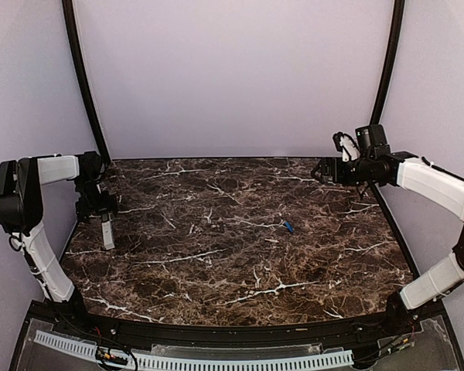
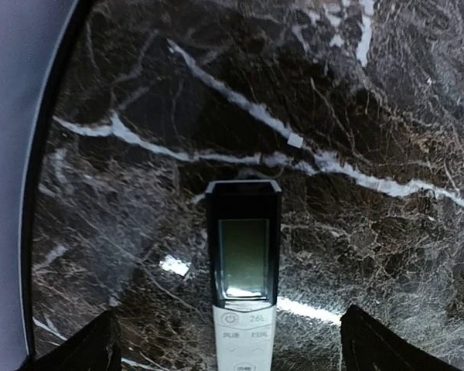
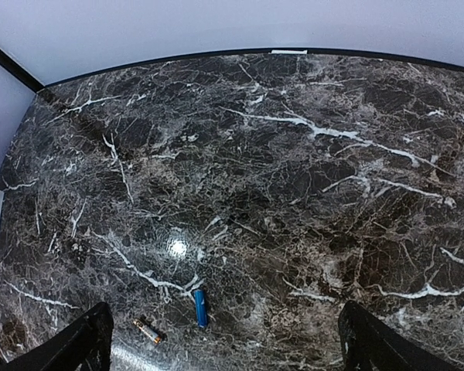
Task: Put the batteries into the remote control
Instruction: Pick up the remote control from the corner of the board.
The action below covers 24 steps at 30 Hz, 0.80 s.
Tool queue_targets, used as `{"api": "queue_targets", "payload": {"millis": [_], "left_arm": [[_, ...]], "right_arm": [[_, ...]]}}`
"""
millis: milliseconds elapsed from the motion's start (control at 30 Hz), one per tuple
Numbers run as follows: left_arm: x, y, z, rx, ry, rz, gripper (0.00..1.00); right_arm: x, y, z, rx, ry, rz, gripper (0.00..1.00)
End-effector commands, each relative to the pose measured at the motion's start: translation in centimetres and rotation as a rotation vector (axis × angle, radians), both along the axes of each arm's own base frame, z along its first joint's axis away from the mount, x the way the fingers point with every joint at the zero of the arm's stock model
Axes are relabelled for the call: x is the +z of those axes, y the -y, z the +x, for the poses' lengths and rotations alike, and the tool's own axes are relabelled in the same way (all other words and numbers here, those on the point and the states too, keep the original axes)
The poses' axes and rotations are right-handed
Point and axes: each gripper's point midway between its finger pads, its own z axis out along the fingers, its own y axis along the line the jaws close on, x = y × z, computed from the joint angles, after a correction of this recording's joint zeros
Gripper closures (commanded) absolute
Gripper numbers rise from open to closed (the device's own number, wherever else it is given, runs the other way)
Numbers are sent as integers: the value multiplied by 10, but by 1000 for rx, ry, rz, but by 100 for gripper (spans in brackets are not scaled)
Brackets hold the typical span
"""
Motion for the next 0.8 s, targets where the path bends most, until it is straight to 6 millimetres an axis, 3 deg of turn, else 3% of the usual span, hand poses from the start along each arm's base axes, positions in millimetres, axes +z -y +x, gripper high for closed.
{"api": "queue_targets", "payload": {"millis": [0,167,300,467,600,667,700,733,767], "left_arm": [[-15,20,-13,-38,-84,-109,4],[-41,35,-16,-57,-150,-201,25],[-44,35,-16,-55,-148,-203,48],[-35,33,-9,-49,-100,-188,97],[5,44,13,-79,78,-207,100],[47,63,31,-151,241,-212,100],[86,90,42,-244,384,-205,100],[126,121,41,-342,510,-206,100],[154,140,49,-415,638,-203,100]], "right_arm": [[-2,-1,-12,-1,-40,0,2],[1,5,-15,-18,-34,-26,2],[3,5,-16,-22,-24,-18,1],[5,2,-15,-13,-31,-8,1],[15,-10,-19,48,-17,27,1],[28,-24,-25,128,15,60,2],[38,-35,-30,182,46,75,2],[50,-48,-38,251,83,96,2],[64,-63,-47,327,126,117,2]]}}
